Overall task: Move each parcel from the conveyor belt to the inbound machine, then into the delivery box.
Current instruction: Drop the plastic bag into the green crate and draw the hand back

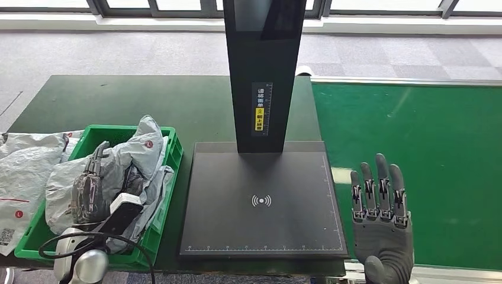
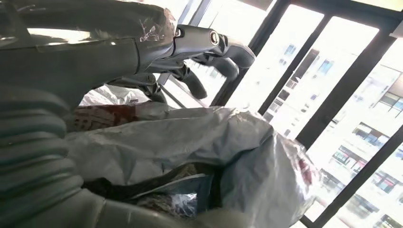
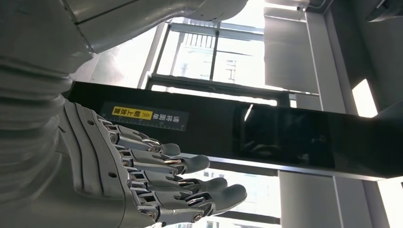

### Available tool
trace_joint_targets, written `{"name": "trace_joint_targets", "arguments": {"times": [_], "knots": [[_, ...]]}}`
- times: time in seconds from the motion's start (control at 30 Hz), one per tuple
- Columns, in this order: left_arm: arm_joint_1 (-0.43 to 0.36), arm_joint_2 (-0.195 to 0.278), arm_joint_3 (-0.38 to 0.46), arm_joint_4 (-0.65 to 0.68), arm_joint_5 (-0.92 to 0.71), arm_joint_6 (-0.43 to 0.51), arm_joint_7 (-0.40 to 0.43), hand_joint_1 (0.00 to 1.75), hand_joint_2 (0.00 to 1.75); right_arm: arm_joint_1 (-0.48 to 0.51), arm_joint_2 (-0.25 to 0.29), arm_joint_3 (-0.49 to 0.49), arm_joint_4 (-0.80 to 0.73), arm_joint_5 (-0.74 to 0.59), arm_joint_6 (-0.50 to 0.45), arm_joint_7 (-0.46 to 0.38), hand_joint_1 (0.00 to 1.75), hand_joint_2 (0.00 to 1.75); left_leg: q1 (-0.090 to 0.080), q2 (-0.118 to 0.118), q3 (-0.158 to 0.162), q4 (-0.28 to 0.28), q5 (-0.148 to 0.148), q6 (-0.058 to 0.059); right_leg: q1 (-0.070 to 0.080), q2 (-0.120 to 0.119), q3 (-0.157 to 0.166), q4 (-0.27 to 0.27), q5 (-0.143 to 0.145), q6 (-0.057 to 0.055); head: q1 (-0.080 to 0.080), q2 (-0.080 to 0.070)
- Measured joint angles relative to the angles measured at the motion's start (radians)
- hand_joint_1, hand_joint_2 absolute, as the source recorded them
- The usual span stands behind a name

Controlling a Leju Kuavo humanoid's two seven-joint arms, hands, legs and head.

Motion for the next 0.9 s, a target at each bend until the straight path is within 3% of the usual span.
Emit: {"name": "trace_joint_targets", "arguments": {"times": [0.13,0.23,0.43,0.63,0.9], "knots": [[0.005,-0.008,-0.004,-0.016,0.005,0.001,-0.004,0.00,0.00,0.000,0.000,0.000,0.000,-0.001,0.000,0.000,0.00,1.75,0.000,0.000,0.000,0.000,0.000,0.000,0.000,0.000,0.000,0.000,0.000,0.000,0.000,0.000],[-0.011,-0.025,-0.013,-0.009,0.088,0.003,-0.059,0.00,0.00,0.004,0.000,-0.010,-0.005,-0.006,0.004,0.000,0.00,1.75,0.000,-0.001,0.001,0.001,0.000,0.000,0.000,-0.001,-0.001,0.000,0.000,0.000,0.000,0.000],[-0.201,-0.119,-0.068,0.143,0.348,0.019,-0.205,0.00,0.00,0.050,0.035,-0.143,-0.087,-0.044,0.043,-0.001,0.00,1.75,0.000,-0.010,-0.001,0.002,0.002,0.002,0.000,-0.011,0.002,0.000,0.001,0.001,0.000,0.000],[-0.321,-0.169,-0.104,0.272,0.398,0.032,-0.222,0.00,0.00,0.094,0.053,-0.211,-0.151,-0.049,0.037,-0.001,0.00,1.75,-0.001,-0.004,-0.001,0.002,0.002,0.002,-0.002,-0.005,0.000,0.000,0.003,0.003,0.000,0.000],[-0.337,-0.183,-0.108,0.317,0.452,0.033,-0.230,0.00,0.00,0.108,0.060,-0.222,-0.181,-0.034,0.022,-0.001,0.00,1.75,-0.001,-0.003,-0.001,0.002,0.002,0.002,-0.001,-0.005,0.000,0.000,0.002,0.003,0.000,0.000]]}}
